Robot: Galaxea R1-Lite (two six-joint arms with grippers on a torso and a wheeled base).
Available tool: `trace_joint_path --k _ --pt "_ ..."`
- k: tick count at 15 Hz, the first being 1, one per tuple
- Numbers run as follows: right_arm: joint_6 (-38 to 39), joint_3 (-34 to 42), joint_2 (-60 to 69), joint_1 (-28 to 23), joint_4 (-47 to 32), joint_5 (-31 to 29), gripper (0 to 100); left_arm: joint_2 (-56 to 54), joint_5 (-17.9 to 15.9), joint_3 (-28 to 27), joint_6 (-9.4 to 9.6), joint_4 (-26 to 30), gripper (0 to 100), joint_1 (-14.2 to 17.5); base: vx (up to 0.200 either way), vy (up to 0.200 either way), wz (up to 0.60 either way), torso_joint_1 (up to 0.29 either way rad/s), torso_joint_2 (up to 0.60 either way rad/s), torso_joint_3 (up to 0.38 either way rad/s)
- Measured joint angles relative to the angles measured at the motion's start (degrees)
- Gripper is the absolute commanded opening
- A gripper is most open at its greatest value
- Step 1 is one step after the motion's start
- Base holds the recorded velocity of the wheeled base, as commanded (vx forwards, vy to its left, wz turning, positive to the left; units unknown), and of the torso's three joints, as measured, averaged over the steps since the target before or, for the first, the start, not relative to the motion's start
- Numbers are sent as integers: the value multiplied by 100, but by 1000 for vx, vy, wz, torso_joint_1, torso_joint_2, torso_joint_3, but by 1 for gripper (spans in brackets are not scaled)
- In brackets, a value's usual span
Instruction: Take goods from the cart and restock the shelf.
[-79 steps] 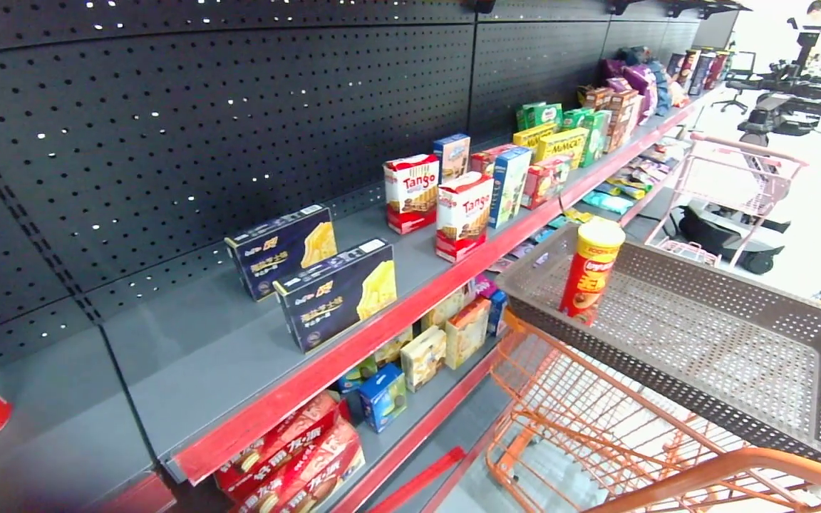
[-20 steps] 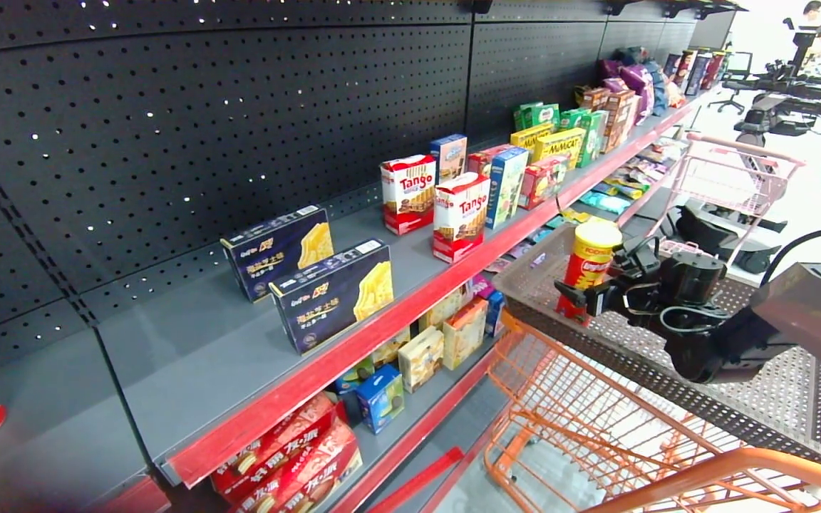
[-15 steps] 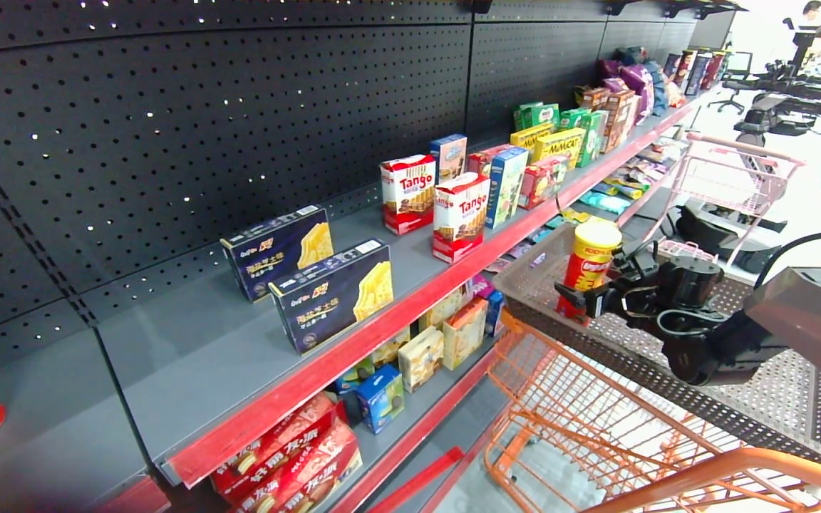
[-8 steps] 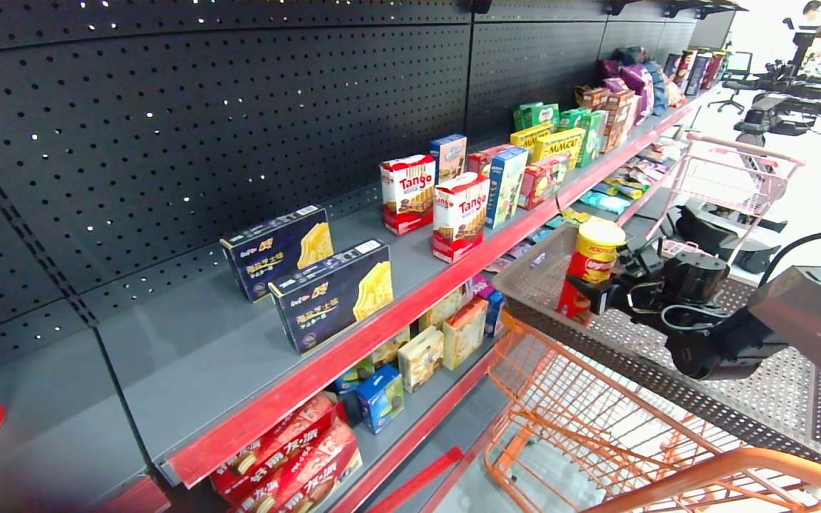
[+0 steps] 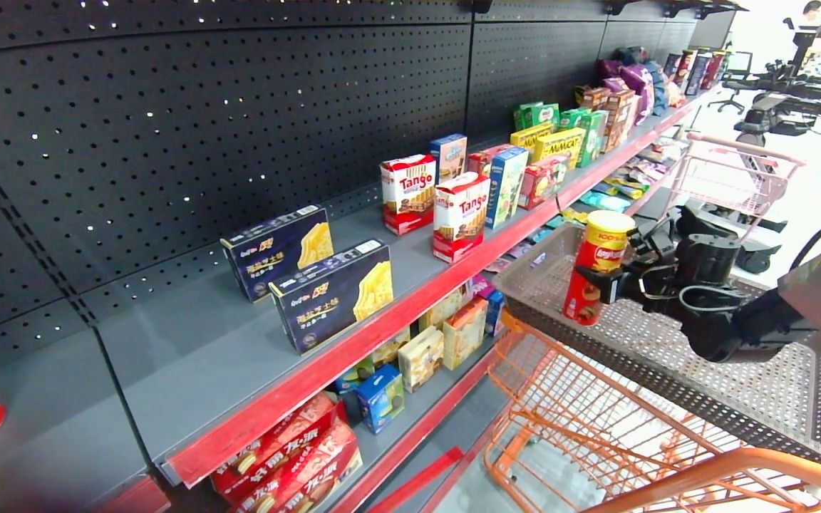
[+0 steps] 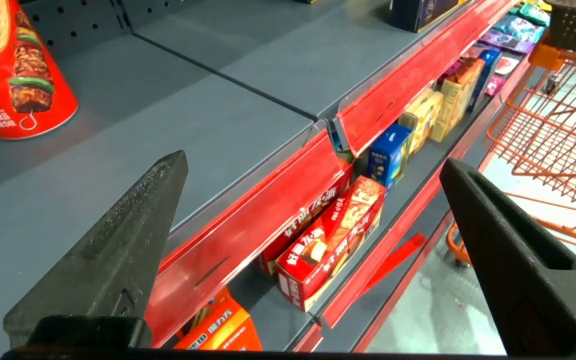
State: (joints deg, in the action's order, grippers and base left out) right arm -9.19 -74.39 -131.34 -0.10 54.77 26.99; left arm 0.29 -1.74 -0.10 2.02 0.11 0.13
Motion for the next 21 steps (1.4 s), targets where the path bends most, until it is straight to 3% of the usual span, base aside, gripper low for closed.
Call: trace_joint_path --k 3,8,12,14,18,21 --pt "213 291 920 78 -524 -1076 0 0 -2 0 -2 -1 100 0 0 0 0 0 0 0" --pt "884 1855 2826 452 -859 -3183 0 0 -2 0 -2 -1 100 2 0 0 0 0 0 0" --pt "1192 3235 4807 930 -1545 -3869 0 0 -2 0 -2 -1 100 0 0 0 0 0 0 0" --pt "948 3784 5756 1079 -1936 -4218 0 0 -2 0 0 -1 100 5 0 0 0 0 0 0" --pt "589 4498 7057 1462 -2573 -5220 0 0 -4 0 -2 -1 100 0 0 0 600 -1 2 6" --pt "578 4760 7506 1613 -2601 -5296 0 0 0 0 -2 -1 100 0 0 0 600 9 2 2"
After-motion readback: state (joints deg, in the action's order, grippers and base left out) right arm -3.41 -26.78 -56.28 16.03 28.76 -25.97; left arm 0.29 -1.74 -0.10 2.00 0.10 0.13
